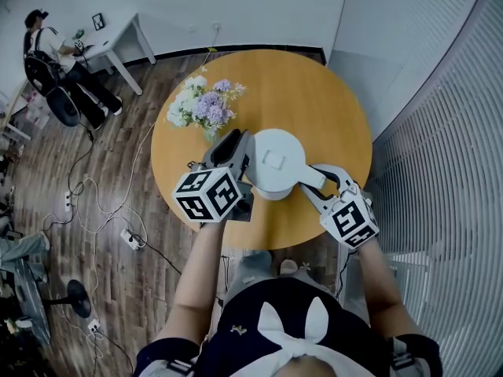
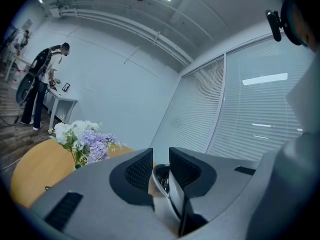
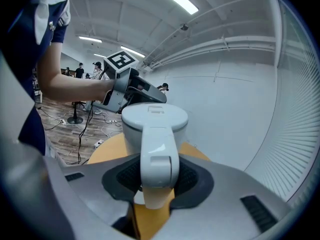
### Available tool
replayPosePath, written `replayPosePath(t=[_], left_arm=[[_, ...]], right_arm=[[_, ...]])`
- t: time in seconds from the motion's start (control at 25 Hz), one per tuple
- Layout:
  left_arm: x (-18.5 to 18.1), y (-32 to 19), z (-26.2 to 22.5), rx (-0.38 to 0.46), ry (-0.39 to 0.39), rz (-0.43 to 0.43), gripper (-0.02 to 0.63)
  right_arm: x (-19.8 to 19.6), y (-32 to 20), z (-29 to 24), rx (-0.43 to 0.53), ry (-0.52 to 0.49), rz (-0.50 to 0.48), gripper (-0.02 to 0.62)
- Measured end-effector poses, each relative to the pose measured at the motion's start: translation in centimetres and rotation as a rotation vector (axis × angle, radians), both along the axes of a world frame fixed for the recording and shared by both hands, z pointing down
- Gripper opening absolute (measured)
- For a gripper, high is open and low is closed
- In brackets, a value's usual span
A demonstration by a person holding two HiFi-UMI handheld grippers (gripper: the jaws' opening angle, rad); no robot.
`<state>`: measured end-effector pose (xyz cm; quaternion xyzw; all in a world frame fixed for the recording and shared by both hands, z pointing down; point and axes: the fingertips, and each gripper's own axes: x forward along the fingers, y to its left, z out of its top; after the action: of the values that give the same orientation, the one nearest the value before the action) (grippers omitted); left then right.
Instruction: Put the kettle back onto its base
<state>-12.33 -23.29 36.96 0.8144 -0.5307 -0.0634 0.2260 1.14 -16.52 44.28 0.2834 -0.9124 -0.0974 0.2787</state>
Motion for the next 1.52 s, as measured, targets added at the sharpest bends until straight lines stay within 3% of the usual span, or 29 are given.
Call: replayPosePath(t=[1.52], left_arm=[[0.0,-4.2,7.0,-0.155,-0.023,0.037,0.107]], right_arm=[[-0.3,-2.5,5.6,-0.156,0.017,0.022,0.147]])
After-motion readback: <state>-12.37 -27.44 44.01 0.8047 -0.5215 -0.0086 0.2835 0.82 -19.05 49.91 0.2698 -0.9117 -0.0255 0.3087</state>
